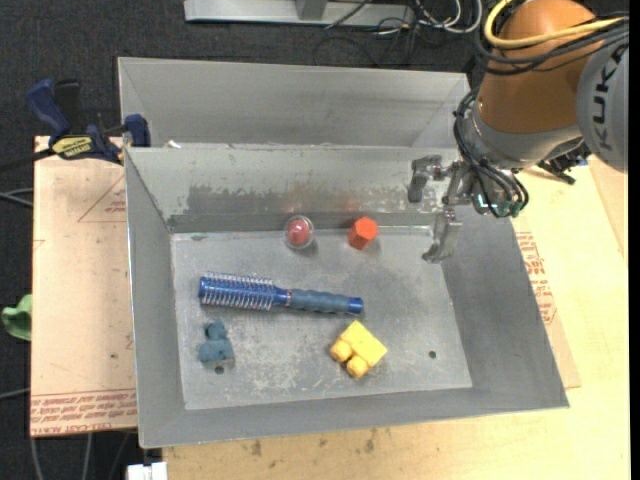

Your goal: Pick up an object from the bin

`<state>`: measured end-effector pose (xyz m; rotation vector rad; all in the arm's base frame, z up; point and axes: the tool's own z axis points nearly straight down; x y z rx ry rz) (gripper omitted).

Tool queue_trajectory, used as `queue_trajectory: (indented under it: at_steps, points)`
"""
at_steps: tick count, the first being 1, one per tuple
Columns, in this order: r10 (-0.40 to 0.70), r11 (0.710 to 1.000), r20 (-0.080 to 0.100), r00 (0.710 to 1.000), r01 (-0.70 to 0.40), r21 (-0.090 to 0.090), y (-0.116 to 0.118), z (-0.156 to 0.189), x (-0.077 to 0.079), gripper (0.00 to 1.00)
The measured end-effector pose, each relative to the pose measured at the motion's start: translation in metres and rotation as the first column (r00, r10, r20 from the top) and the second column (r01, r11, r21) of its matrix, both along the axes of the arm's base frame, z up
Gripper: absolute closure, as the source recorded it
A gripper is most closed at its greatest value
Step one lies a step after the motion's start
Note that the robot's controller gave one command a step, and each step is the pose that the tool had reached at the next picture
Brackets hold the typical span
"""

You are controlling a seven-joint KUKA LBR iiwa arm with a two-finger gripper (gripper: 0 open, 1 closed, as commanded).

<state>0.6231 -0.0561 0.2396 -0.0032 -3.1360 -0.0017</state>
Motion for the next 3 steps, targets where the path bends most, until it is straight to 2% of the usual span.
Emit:
queue_trajectory:
  at_steps: [1, 2, 3]
  points:
    - [-0.021, 1.0, -0.003, 1.0, 0.021, 0.003, 0.093, -0.093, -0.049, 0.0]
    - [-0.122, 0.993, -0.001, 0.993, 0.122, 0.0, 0.097, -0.174, -0.058, 0.0]
    - [-0.121, 0.993, 0.007, 0.993, 0.121, 0.0, 0.096, -0.169, -0.055, 1.0]
